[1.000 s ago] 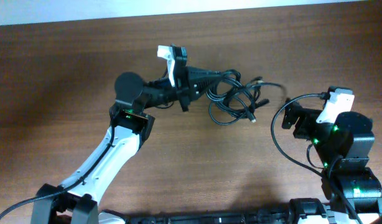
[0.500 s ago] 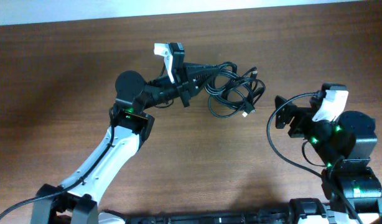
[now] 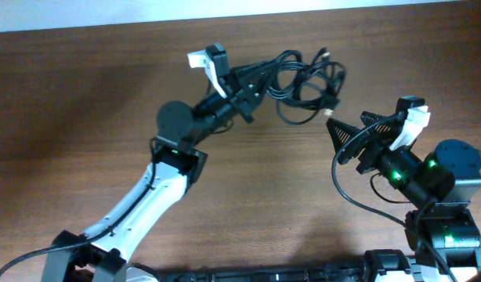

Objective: Untangle cables

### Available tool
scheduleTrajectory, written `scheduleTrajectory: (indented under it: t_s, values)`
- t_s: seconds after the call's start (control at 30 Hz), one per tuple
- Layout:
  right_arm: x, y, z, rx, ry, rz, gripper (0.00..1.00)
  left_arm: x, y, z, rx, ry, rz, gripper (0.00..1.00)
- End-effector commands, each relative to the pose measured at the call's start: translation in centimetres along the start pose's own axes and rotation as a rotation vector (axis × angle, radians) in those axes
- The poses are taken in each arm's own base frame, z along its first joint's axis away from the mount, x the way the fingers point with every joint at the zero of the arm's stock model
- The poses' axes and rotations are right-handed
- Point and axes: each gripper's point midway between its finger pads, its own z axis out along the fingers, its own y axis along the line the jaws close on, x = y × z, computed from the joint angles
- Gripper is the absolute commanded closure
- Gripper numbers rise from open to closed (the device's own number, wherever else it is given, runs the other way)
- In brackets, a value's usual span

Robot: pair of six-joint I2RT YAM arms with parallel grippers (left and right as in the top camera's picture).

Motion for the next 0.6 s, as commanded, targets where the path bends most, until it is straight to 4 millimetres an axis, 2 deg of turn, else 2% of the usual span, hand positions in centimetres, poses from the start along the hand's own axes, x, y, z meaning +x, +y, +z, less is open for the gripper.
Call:
scheduleTrajectory:
  t_s: [0.0,0.07,0.17,0.3,0.43,0.57]
  values:
    - [-0.4,-0.4,0.3,0.018,-0.001,0.215,0.01,-1.9,-2.0,0.6,-0.001,-0.114,-0.002,1.0]
    - [0.0,-1.7,0.7,0.074,0.006,0.352,0.01,-2.3,-3.6,0.7,0.049,-0.142,0.013,1.0]
    - [0.8,-2.6,1.2,0.11,0.032,0.457,0.01,-3.0,-4.5,0.6,0.082,-0.174,0.03,1.0]
    - [1.4,-3.2,1.9,0.125,0.064,0.488,0.01,-3.6,-5.9,0.5,0.128,-0.209,0.049,1.0]
    - [1.9,-3.9,2.5,0.143,0.088,0.505,0.01,-2.7,-7.7,0.9,0.175,-0.198,0.036,1.0]
    - [2.1,-4.1,2.7,0.148,0.094,0.505,0.01,-2.4,-8.2,1.0,0.189,-0.19,0.032,1.0]
